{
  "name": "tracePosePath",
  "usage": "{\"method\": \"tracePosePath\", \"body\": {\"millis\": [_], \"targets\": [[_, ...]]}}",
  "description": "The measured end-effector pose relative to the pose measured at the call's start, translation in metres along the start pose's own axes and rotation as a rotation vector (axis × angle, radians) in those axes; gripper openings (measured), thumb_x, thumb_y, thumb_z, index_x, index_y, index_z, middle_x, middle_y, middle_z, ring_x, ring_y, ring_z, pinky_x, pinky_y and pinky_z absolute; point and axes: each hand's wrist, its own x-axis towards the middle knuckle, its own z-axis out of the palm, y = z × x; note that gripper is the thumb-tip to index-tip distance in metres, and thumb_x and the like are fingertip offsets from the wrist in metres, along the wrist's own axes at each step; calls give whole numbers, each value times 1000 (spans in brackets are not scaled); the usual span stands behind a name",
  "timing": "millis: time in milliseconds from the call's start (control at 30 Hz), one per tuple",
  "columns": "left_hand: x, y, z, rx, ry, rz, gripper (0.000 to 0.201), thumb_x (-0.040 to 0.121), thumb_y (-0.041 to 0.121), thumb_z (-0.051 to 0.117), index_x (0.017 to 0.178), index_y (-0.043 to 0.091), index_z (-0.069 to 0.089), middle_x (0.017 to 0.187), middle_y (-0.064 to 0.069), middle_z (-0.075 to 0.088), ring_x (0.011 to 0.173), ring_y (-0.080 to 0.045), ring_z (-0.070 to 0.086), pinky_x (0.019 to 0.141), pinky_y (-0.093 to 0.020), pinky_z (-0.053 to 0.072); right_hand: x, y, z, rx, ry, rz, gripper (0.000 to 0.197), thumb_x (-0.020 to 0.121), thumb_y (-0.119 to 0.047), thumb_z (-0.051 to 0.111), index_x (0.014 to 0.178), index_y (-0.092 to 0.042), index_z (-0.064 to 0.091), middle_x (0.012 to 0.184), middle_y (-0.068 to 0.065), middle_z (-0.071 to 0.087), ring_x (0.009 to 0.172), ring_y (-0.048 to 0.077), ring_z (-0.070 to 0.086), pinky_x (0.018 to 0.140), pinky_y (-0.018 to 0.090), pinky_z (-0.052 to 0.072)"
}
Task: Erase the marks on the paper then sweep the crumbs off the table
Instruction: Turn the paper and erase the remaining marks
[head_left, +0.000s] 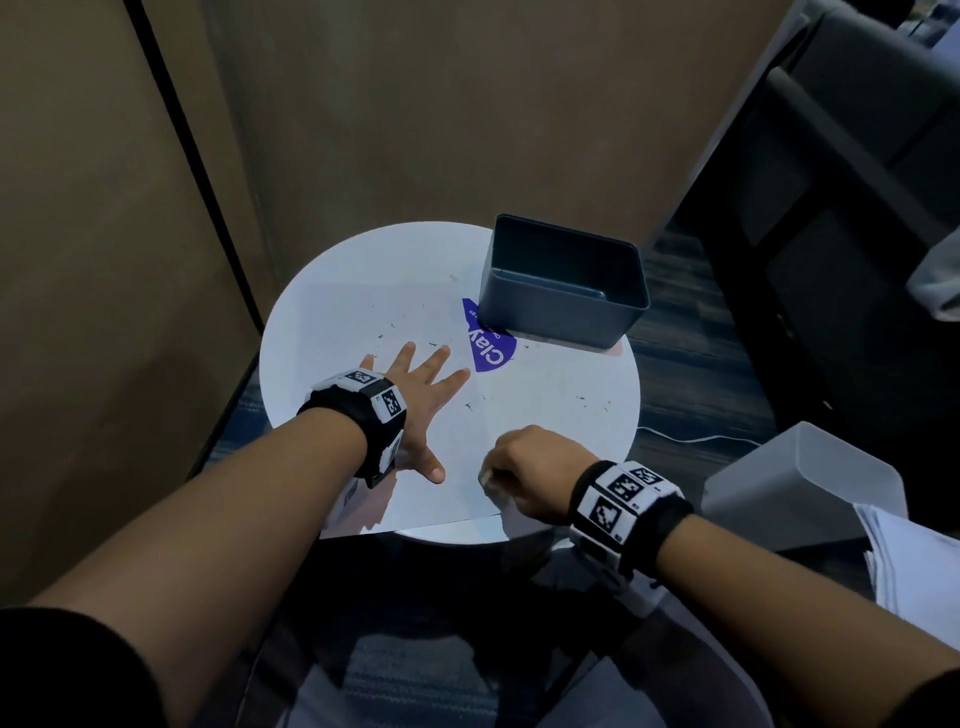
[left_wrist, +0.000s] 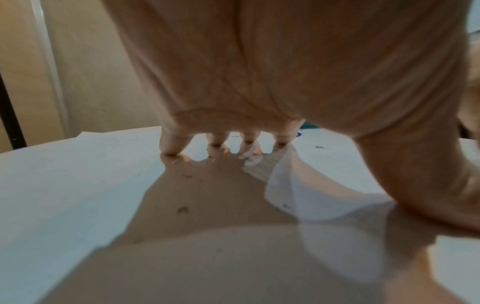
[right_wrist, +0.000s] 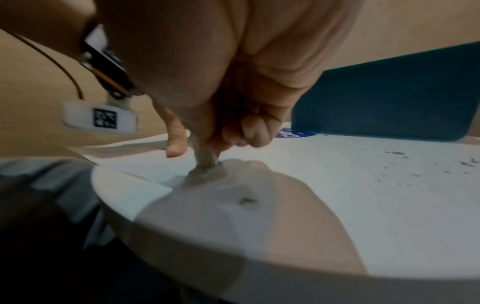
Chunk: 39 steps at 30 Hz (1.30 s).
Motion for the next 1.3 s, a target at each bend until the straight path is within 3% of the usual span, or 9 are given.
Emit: {"method": "tracePosePath", "body": {"millis": [167, 333, 467, 633, 800, 867, 933, 1100, 1300], "targets": [[1, 1, -8, 11, -1, 7, 141, 49, 89, 66, 146, 46, -27, 159, 8, -33, 149, -36, -21, 112, -72, 2, 21, 11, -28, -28, 205, 22, 20, 93, -29, 59, 103, -19, 74, 97, 1, 71, 91, 19, 63, 77, 29, 50], [1, -1, -4, 18, -6, 4, 142, 49, 89, 66, 146, 46, -27, 158, 9, -34, 149, -35, -21, 112, -71, 2, 5, 2, 4, -21, 152, 34, 18, 91, -19, 55, 97, -15, 71, 97, 4, 65, 91, 25, 61, 74, 31, 48], [-1, 0, -2, 13, -19, 5, 143, 47, 91, 65, 146, 46, -27, 158, 9, -34, 149, -36, -21, 112, -72, 3, -14, -3, 4, -46, -76, -21, 20, 89, -17, 58, 104, -16, 72, 105, 6, 68, 98, 25, 62, 84, 37, 51], [0, 1, -9, 19, -1, 12, 141, 49, 90, 65, 147, 45, -26, 159, 8, -33, 149, -36, -20, 112, -72, 4, 4, -1, -13, -19, 195, 1, 24, 93, -32, 56, 106, -19, 71, 98, 3, 67, 92, 23, 61, 80, 37, 53], [2, 1, -3, 14, 2, 20, 144, 45, 92, 65, 147, 46, -25, 159, 10, -32, 149, -35, -19, 111, -72, 5, -17, -10, 23, -33, 149, 11, 15, 90, -21, 52, 88, -14, 64, 78, 1, 51, 73, 29, 55, 63, 36, 49], [1, -1, -2, 11, 6, 14, 144, 44, 93, 64, 147, 46, -26, 159, 10, -32, 149, -35, -19, 111, -72, 5, -28, -11, 28, -62, 34, -19, 11, 88, -17, 54, 88, -15, 65, 78, -1, 48, 74, 28, 53, 64, 36, 47], [-1, -1, 0, 3, -3, 19, 144, 43, 94, 63, 147, 47, -26, 159, 10, -32, 149, -36, -19, 111, -72, 4, -32, -12, 20, -21, -63, -34, 12, 84, -16, 58, 90, -19, 69, 83, -2, 59, 80, 26, 59, 72, 36, 51], [1, -1, -6, 4, 15, 26, 144, 44, 93, 64, 146, 46, -26, 159, 9, -32, 149, -36, -19, 111, -72, 5, -5, 1, -9, -30, 211, 19, 22, 93, -27, 55, 105, -20, 71, 97, 4, 67, 92, 27, 62, 79, 38, 53], [2, -1, -1, 1, 9, 33, 146, 40, 96, 61, 146, 46, -26, 159, 9, -32, 149, -37, -19, 110, -74, 6, -31, -11, 24, -35, 31, 11, 16, 89, -21, 53, 92, -16, 68, 87, 0, 56, 84, 27, 58, 69, 36, 48]]}}
